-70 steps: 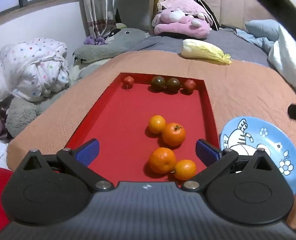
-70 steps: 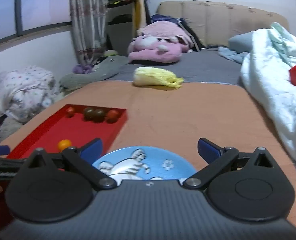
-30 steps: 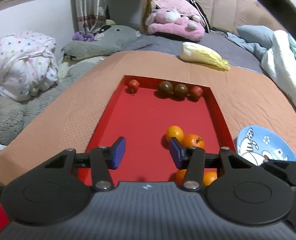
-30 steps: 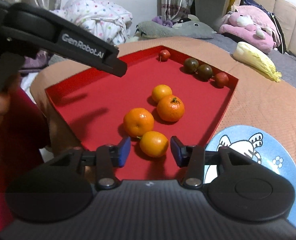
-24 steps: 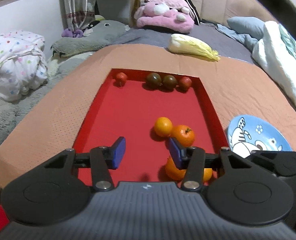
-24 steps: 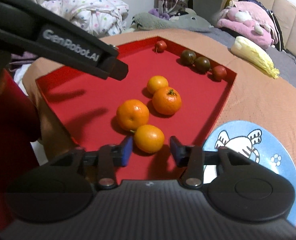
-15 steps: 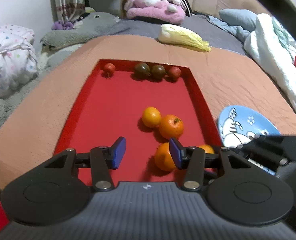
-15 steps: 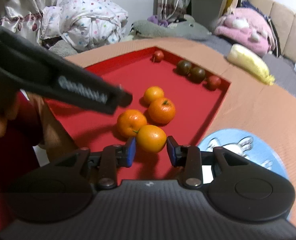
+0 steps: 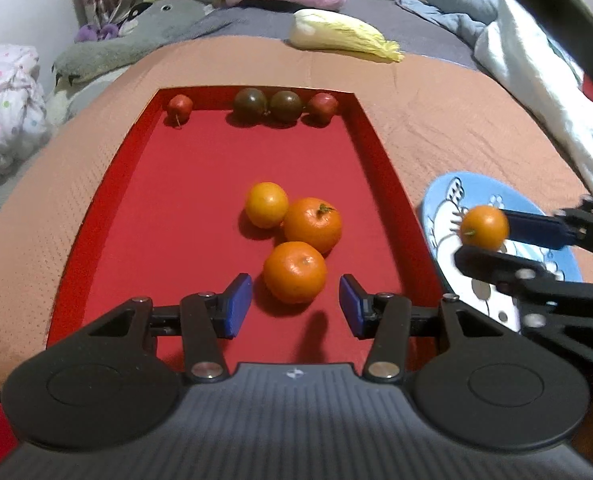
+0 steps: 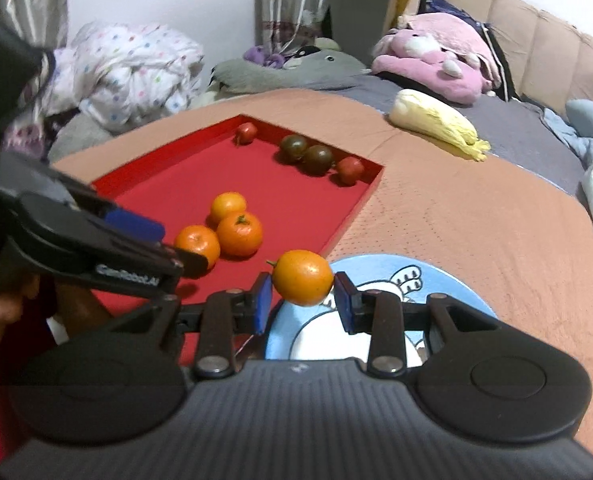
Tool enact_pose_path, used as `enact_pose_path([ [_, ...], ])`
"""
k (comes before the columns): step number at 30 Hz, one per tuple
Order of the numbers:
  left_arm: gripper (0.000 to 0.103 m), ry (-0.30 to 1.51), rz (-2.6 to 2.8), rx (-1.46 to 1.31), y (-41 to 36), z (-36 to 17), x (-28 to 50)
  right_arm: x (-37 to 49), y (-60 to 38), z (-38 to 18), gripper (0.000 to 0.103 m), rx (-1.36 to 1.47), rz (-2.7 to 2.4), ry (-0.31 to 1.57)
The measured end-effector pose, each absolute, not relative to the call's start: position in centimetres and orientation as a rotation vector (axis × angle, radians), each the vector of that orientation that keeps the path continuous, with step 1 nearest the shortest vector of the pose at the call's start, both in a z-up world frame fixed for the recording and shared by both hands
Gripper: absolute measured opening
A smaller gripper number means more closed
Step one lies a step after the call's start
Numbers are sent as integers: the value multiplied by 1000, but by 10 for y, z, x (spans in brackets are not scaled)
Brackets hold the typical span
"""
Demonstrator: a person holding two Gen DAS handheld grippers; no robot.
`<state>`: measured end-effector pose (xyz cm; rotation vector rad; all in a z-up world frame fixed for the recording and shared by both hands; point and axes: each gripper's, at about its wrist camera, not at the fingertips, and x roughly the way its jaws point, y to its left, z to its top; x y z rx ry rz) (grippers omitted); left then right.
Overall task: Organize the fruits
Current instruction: 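Grasp a tangerine with the right gripper while the left gripper grasps a small orange tomato, then carry both fruits over the blue plate and open both grippers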
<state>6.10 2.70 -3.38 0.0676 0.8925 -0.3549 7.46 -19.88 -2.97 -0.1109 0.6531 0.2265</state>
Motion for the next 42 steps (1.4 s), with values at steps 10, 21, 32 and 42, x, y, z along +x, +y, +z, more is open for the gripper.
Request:
enact_pose_path([
  [10,45,924,-339,105,18,-48,79,78,-209,-30,37,-46,215,634],
  [21,43,874,-345,138,12,-43,69,78,-220,-35,37,9,208,632],
  [32,43,810,-356,144,6,-33,51,71,-227,-37,37,8,189,628],
  [42,43,737,-414,136,-17,-24,39,61,-249,-44,37,8,115,654],
])
